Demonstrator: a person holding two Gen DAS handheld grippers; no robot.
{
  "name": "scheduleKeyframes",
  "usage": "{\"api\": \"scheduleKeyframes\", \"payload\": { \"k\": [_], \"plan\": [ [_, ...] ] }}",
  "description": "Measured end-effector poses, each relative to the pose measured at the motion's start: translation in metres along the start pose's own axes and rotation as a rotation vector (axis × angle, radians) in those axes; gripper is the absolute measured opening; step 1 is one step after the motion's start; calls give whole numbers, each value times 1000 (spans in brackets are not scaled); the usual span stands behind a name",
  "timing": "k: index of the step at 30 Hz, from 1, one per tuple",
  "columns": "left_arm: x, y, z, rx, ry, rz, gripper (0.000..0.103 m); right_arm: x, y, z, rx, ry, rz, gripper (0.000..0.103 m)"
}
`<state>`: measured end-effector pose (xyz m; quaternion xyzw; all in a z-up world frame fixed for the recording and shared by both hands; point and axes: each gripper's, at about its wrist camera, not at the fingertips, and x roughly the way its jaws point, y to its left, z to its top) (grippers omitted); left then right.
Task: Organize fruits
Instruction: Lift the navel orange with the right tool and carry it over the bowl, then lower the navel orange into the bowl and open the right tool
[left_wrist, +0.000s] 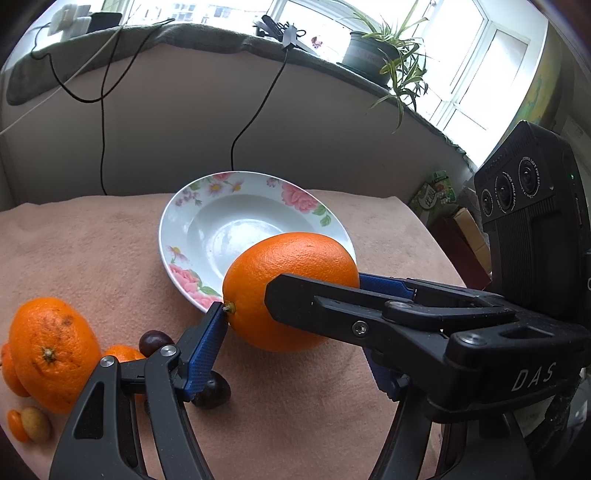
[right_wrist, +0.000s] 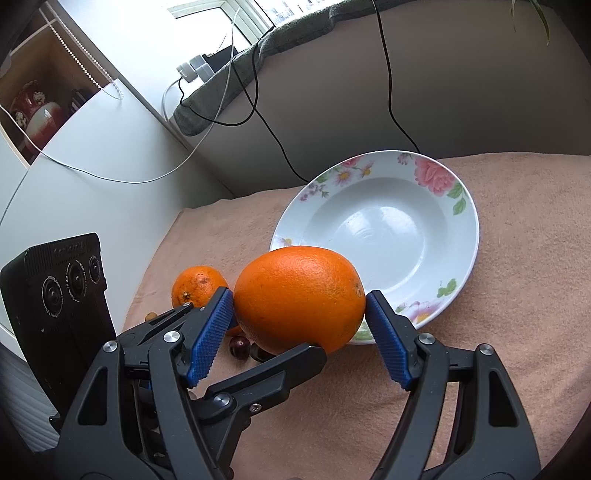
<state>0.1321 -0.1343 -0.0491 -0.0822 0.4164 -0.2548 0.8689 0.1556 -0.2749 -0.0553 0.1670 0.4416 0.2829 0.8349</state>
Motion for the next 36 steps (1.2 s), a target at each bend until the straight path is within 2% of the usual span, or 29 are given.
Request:
{"api": "scheduleKeyframes", "payload": {
  "k": [2, 6, 14, 24, 31, 33, 36],
  "plan": [
    [1, 0, 1, -2, 3, -2, 70, 0, -1, 1, 4, -6, -7, 77],
    [-6, -2, 4, 21, -25, 20, 68, -6, 0, 2, -22, -36, -77, 77],
    [-10, 2, 1, 15, -27, 29, 68, -15, -5, 0, -13, -57, -103, 82],
    [-20, 4, -5, 15, -40, 41, 69, -21, 2, -8, -29, -68, -124, 83],
    [-32, 5, -12, 17, -60, 61, 71, -29, 8, -14, -36, -87, -135, 84],
    [-36, 7, -14, 15, -68, 72, 76, -30, 11, -17, -40, -92, -139, 87],
    [-41, 7, -17, 18, -77, 84, 80, -33, 15, -19, -45, -95, -139, 87]
  ]
}}
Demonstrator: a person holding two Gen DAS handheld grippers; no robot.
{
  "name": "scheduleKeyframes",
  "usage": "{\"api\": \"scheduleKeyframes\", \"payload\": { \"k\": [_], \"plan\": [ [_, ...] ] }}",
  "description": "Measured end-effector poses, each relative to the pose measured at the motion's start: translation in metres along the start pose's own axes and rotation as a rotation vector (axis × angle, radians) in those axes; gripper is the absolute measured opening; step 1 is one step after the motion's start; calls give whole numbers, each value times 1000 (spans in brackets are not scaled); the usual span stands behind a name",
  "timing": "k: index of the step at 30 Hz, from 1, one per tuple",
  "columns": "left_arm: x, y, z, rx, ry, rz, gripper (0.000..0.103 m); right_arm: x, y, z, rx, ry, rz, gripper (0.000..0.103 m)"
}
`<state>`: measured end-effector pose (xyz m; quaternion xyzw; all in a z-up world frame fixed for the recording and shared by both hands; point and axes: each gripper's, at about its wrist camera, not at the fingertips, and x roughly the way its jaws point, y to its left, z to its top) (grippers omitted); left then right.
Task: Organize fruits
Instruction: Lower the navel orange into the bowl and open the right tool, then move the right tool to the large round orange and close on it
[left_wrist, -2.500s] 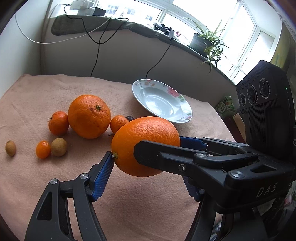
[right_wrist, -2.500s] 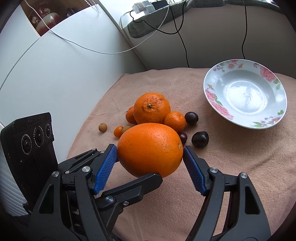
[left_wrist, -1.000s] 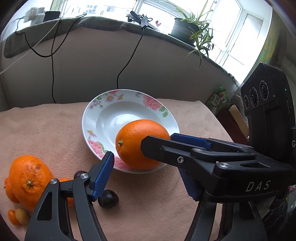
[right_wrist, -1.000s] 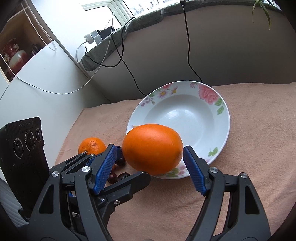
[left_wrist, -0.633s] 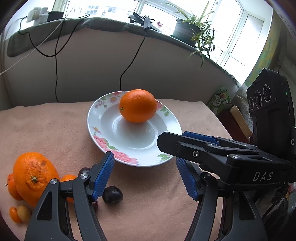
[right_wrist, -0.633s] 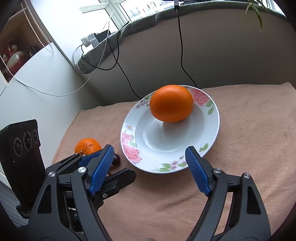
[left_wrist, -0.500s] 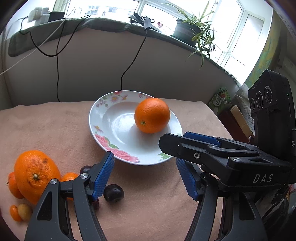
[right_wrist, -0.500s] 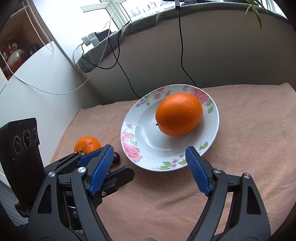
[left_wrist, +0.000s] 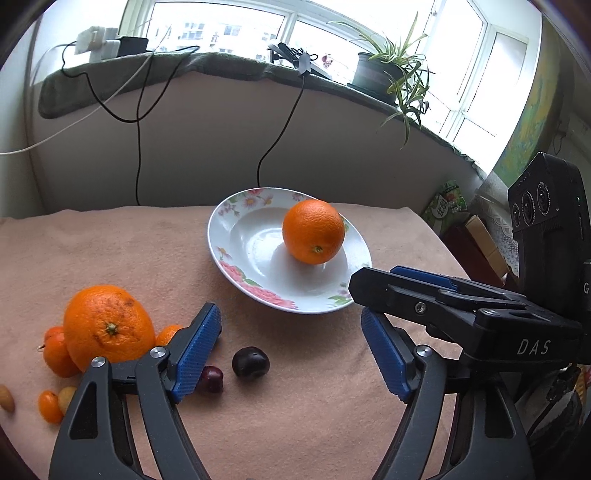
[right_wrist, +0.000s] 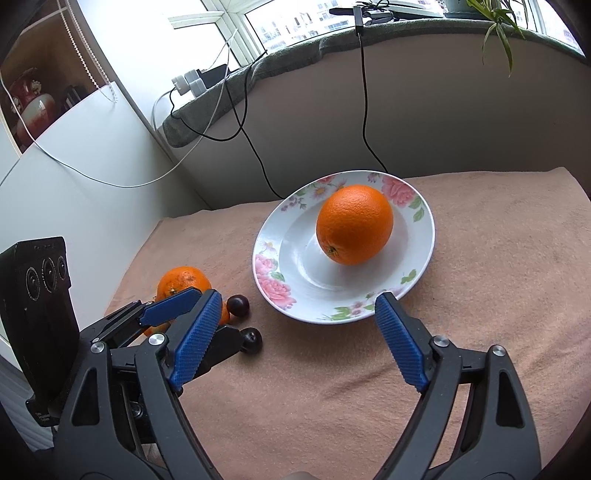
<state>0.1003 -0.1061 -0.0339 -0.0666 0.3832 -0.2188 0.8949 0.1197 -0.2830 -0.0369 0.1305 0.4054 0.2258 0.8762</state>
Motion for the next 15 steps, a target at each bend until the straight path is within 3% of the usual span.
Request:
{"api": "scheduleKeyframes", "payload": {
  "k": [3, 15],
  "plan": [
    [-8, 3, -3, 4, -10, 18, 80, -2, 4, -2, 1, -4, -4, 97],
    [-37, 35, -17, -21, -44, 84, 82, -1, 24, -7, -28, 14, 18, 98]
  ]
}}
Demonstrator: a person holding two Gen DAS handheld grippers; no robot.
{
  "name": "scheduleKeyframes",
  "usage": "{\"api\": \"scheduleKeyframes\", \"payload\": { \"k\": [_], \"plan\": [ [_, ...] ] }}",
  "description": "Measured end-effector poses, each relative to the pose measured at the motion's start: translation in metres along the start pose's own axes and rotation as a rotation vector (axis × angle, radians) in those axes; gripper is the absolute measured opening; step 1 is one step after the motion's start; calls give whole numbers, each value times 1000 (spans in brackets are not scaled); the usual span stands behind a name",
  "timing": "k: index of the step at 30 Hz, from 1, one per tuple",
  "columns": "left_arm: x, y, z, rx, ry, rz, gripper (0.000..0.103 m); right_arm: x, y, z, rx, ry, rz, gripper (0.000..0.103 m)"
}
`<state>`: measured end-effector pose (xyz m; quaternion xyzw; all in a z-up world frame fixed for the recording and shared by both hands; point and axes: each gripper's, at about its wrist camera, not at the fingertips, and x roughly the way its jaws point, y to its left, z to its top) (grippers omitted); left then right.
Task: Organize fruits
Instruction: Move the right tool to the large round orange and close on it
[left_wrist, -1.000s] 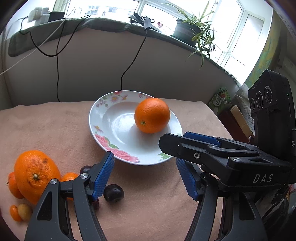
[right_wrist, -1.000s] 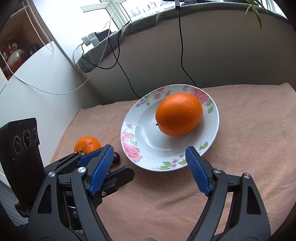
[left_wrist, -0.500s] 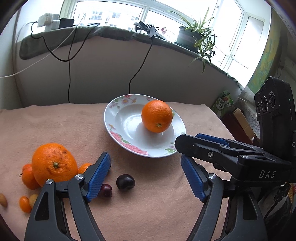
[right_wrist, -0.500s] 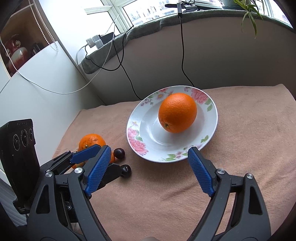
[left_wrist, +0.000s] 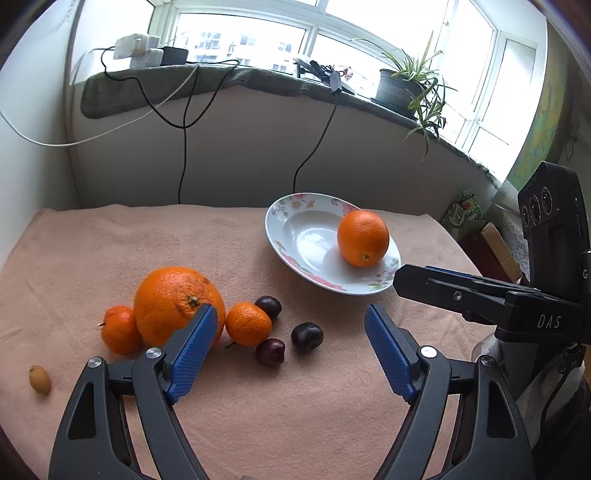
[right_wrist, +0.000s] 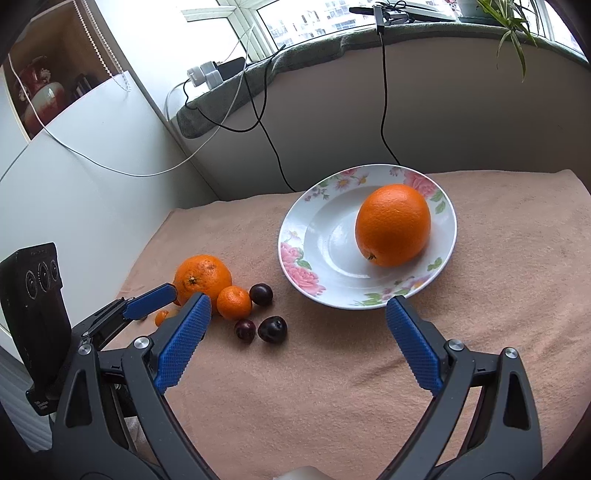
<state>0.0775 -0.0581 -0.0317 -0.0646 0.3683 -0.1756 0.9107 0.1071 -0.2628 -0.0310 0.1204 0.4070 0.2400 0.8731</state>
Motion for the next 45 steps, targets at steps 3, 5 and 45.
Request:
{"api": "scheduleKeyframes", "payload": {
  "k": [3, 5, 45],
  "plan": [
    [-7, 15, -7, -11, -3, 34, 82, 2, 6, -1, -11, 7, 10, 98],
    [-12, 24, -11, -22, -4, 52, 82, 4, 11, -2, -21, 12, 18, 98],
    [9, 79, -26, -187, 57, 4, 54, 131, 107, 21, -291, 281, 183, 90]
  ]
}}
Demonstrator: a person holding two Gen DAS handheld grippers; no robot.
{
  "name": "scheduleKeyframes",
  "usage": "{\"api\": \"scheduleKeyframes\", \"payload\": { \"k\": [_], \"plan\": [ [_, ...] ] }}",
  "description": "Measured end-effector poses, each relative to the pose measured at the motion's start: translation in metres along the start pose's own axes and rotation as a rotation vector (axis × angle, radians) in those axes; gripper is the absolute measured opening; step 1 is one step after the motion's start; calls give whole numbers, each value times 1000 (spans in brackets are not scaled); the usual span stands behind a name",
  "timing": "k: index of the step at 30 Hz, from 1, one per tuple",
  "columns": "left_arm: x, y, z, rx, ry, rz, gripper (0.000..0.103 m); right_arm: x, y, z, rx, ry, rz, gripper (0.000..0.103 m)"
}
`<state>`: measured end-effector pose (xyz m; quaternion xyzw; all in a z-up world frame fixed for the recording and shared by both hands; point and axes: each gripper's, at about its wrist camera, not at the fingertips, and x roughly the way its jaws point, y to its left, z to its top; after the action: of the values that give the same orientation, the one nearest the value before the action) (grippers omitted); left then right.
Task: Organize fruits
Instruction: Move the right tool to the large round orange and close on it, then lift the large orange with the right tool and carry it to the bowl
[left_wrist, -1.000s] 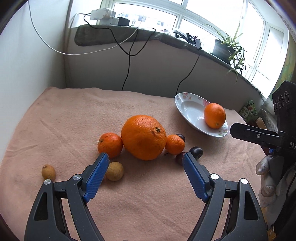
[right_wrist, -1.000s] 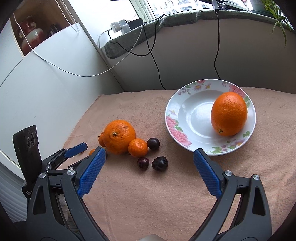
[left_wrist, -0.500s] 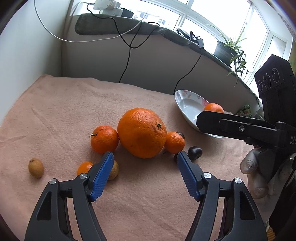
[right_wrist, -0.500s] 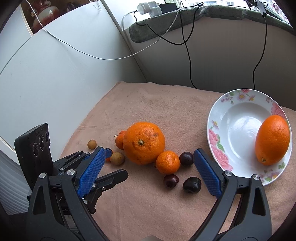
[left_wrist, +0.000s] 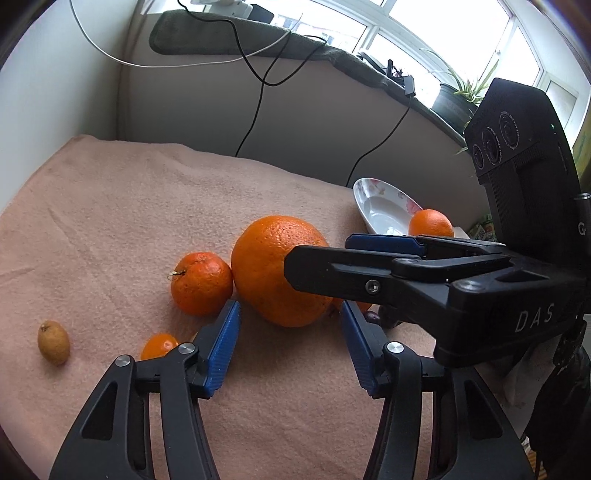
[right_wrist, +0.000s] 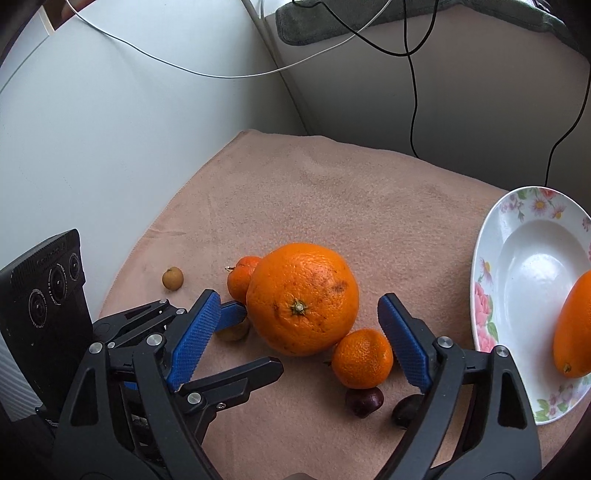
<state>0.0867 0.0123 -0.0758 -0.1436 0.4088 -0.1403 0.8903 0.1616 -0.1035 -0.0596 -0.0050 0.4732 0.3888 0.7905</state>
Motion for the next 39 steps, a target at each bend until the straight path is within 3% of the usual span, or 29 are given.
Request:
{"api": "scheduleKeyframes", "payload": {
  "k": [11, 15, 28, 39],
  "plan": [
    [10, 0, 2, -4, 20, 9, 53, 16, 5, 4, -21, 38, -4, 90],
    [14, 2, 3, -12, 25, 9, 52, 26, 7, 4, -31, 57, -18, 78],
    [9, 1, 4, -24, 15, 7, 52, 22, 8, 0, -31, 30, -24, 76],
    [-5, -12, 10, 8, -23, 2, 51, -6, 6, 1, -33, -29, -29, 76]
  ]
}}
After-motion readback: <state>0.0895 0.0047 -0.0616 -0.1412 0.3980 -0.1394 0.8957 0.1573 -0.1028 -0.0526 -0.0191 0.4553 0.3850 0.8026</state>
